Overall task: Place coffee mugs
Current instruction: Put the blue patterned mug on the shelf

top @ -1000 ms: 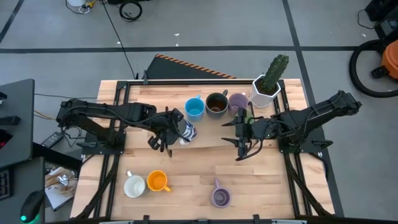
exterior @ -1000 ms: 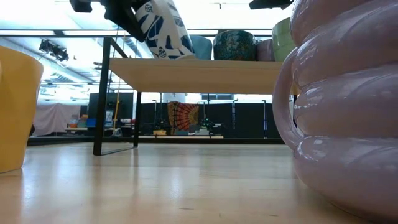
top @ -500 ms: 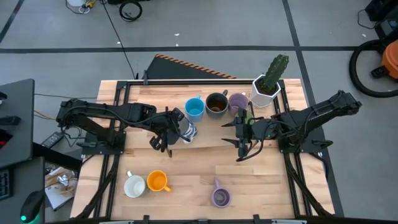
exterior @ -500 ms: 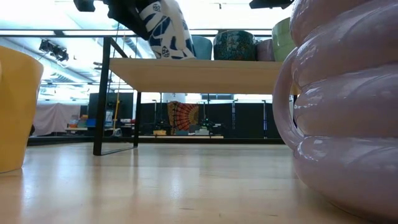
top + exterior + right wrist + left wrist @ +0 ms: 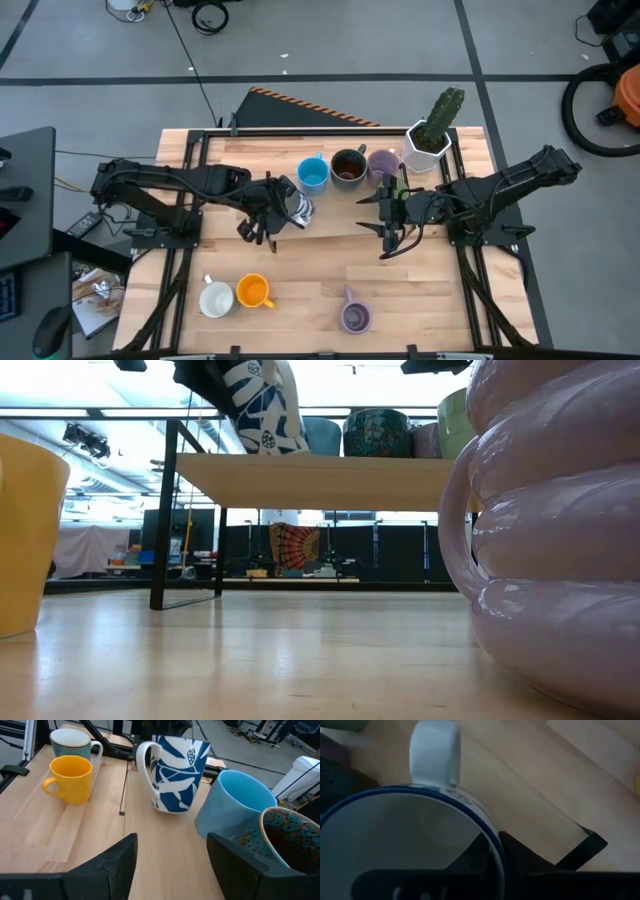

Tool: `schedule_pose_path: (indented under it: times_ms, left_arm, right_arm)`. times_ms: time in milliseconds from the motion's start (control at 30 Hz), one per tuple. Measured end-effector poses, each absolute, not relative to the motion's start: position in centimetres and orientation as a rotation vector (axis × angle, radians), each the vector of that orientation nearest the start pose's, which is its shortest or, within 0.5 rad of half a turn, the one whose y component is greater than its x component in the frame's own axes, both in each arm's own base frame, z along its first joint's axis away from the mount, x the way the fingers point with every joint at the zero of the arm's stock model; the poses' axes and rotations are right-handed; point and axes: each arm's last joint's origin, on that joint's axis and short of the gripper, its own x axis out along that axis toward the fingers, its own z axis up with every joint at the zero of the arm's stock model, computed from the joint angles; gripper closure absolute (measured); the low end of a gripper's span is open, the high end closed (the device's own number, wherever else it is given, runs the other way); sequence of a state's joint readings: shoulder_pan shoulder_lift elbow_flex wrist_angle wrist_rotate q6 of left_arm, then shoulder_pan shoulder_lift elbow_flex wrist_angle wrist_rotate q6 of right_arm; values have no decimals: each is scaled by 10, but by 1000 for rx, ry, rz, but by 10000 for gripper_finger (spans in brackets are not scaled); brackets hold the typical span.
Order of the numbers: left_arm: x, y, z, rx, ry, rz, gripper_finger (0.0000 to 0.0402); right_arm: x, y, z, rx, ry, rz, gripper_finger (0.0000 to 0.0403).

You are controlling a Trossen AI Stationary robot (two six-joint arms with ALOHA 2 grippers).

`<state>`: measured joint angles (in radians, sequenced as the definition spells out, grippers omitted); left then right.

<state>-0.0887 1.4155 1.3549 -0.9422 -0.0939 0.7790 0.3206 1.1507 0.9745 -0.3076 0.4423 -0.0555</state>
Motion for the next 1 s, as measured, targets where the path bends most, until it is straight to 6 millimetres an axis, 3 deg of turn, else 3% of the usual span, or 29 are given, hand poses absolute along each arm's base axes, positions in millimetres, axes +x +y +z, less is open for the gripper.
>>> schedule_pose_path:
  times_ms: [700,1000]
  left_arm:
    - [272,-20,366,717,909,-479,371]
    - [303,-22,370,695,1013,-525,371]
  right_arm:
    - [240,67,320,-235,424,-106,158]
    - [237,70,335,-230,426,-90,158]
